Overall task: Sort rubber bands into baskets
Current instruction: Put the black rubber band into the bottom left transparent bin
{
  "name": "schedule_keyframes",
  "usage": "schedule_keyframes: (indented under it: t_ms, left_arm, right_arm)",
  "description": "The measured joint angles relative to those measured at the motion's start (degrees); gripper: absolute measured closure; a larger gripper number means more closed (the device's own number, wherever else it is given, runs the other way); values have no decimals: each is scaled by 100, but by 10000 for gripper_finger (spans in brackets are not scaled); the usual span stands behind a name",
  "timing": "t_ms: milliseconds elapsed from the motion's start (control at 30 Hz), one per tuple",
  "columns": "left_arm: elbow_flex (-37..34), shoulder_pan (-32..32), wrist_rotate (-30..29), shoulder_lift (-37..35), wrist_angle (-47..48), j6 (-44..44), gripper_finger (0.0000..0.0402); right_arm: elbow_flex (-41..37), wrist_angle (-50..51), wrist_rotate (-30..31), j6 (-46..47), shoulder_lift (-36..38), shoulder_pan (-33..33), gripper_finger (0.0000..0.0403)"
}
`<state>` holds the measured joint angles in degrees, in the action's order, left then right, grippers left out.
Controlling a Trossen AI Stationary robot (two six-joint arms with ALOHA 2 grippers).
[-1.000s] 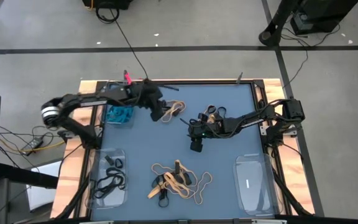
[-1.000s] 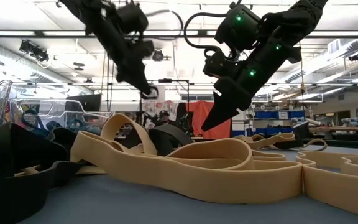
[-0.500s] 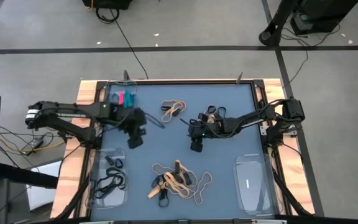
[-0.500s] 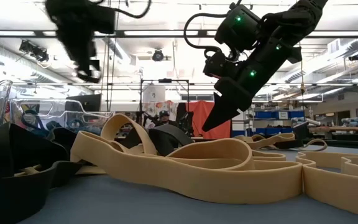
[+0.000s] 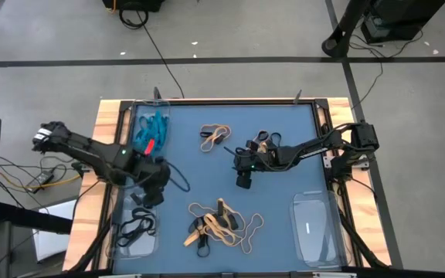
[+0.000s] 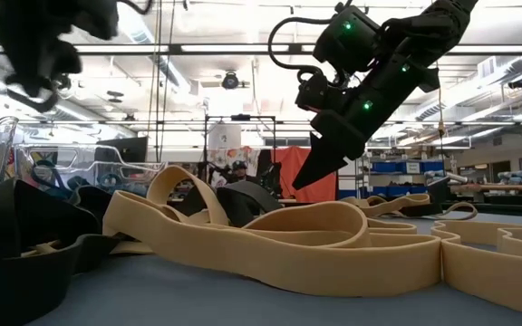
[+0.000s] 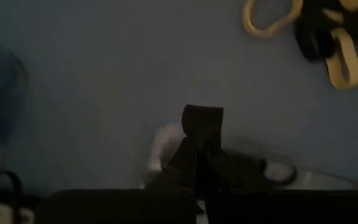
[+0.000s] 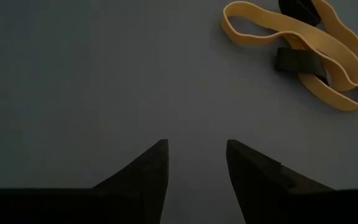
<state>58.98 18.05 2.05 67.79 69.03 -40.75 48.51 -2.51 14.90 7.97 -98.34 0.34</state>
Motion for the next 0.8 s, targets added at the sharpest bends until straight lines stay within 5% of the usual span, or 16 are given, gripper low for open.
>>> schedule_keyframes:
  t_ms: [433, 800]
  left_arm:
    - [0, 1273, 419, 4, 417, -1566, 376]
    - [-4, 1324, 469, 4, 948, -2275, 261]
  right_arm:
    - [0, 0, -1, 90, 1, 0, 229]
    - [0, 1, -39, 90, 0, 0, 229]
